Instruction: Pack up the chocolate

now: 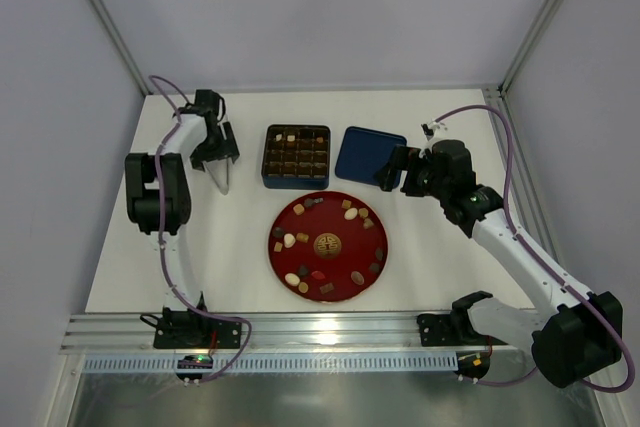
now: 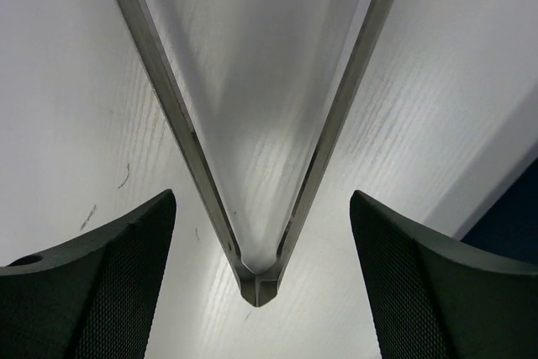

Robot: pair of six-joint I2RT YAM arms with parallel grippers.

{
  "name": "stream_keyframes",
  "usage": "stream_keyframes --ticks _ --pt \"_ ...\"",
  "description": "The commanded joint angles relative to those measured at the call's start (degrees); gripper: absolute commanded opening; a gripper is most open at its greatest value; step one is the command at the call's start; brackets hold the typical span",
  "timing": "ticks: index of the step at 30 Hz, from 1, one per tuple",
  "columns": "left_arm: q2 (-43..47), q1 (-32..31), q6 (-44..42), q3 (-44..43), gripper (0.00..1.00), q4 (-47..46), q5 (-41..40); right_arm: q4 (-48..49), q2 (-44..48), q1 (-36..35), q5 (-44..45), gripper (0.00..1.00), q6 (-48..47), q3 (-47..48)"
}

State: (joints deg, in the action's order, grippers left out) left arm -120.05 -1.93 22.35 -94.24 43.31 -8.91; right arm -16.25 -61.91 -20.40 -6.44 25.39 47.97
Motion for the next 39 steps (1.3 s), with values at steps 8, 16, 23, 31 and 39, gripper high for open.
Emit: stream_keyframes --ticks 8,16,23,31,39 --pt "10.3 0.4 -0.9 -2.7 0.85 3.2 1.7 1.7 -0.8 0.2 1.2 1.0 -0.8 2.2" --pt "22.4 -1.6 0.9 2.6 0.84 3.2 7.8 -4.3 -10.6 2.7 9.2 0.98 0.0 9.7" --pt "30.4 -8.0 1.6 5.5 0.84 2.6 13.9 -9.8 -30.7 9.1 8.0 0.77 0.0 22.9" --pt "36.2 -17.3 4.3 9.6 0.85 -1.3 18.2 -16.1 -52.5 10.8 7.8 0.5 -1.0 39.5" --pt "32.9 -24.3 7.0 8.6 0.85 -4.8 20.9 -18.9 -58.9 11.8 9.2 0.4 -1.2 46.0"
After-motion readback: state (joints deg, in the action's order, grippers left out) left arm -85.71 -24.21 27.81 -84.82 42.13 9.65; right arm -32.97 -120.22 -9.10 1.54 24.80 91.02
